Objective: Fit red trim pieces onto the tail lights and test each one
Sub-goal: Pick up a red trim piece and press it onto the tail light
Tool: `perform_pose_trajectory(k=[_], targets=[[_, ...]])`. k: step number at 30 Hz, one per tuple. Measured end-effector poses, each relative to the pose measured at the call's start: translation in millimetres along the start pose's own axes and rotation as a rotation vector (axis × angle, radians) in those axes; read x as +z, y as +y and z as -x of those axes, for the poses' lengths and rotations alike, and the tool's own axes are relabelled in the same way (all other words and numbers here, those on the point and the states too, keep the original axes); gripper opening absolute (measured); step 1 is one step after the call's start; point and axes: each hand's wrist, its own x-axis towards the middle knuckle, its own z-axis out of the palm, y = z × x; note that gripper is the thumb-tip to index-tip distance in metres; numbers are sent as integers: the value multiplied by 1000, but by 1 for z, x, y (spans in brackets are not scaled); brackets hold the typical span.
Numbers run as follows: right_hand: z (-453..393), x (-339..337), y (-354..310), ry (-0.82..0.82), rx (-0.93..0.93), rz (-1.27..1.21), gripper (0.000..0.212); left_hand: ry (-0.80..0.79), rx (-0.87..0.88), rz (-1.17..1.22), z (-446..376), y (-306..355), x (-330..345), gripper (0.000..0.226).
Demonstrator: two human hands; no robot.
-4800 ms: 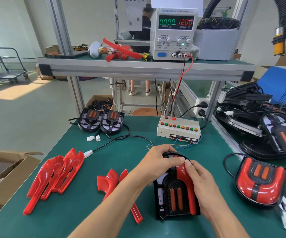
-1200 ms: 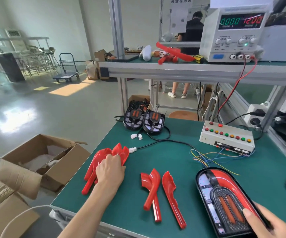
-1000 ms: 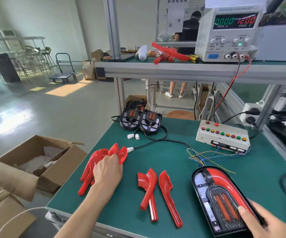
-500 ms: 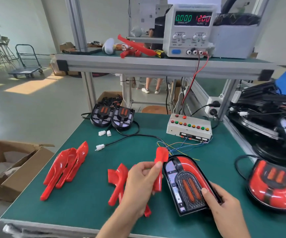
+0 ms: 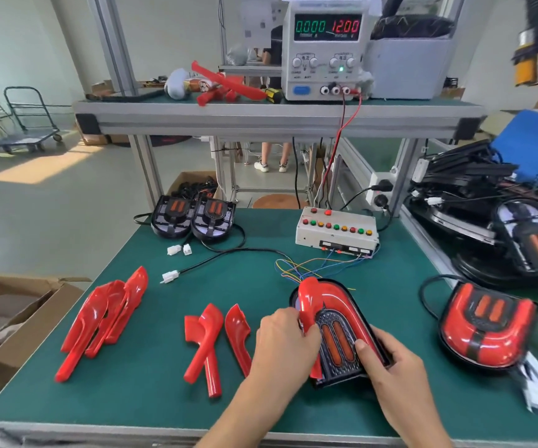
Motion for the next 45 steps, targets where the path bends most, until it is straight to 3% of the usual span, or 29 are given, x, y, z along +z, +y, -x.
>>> perform_pose_trajectory(k=[3,9,12,19,26,29,37,40,42,45], targets=[[-1,0,3,-14,-3,14,24,32,9,-109,1,4,5,23],[0,-2,5,-22,-48,9,31,-10,58,-434,3,3,14,56],[0,-2,3,-26,-53,-1,34,-61,71,-390,0,-2,13,60],[-1,-2,4,-21,-18,-6,23,-101,89,-218,-4,-5,8,47],[-1,-4,3,-38,-12,9,24,-165,80,-404,-1,-3,6,57],[-1,-3,4,-34,-6,-2,23,-117,86,-520,7,-6,9,67],[0,-6,-2,-17,-11,-92,25,-3,77,128,8,-28,17,76],[0,-8,-5,4,-20,-124,25,-120,-81,615,5,-26,26,79],[0,-9,-7,12,-7,-163,23,-198,-193,818,1,-29,25,80],[0,-9,-8,24,5,-198,25,-389,-213,967,-5,-31,16,54]])
